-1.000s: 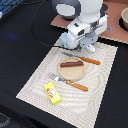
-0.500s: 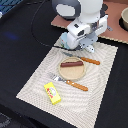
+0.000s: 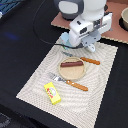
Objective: Interact with the objects in diverse but meaningful ways.
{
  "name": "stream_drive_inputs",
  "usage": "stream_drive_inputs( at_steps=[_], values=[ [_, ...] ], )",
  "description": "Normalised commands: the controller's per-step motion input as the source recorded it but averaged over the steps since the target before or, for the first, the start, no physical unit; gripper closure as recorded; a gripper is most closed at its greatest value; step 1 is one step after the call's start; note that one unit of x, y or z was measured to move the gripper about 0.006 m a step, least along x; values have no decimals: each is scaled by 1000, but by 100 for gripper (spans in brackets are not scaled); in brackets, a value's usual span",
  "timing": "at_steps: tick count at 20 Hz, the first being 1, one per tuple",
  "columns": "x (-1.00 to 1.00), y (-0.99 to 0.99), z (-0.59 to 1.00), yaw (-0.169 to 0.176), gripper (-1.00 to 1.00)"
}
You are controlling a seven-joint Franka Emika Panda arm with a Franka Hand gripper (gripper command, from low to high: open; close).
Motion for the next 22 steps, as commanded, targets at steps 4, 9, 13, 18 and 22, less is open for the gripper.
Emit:
stream_drive_inputs(
  at_steps=[4,9,13,18,22],
  values=[
    [-461,-179,651,-12,100],
    [-754,-349,271,-2,100],
    [-907,-486,0,-9,100],
    [-943,-487,-37,-15,100],
    [-981,-453,-147,-20,100]
  ],
)
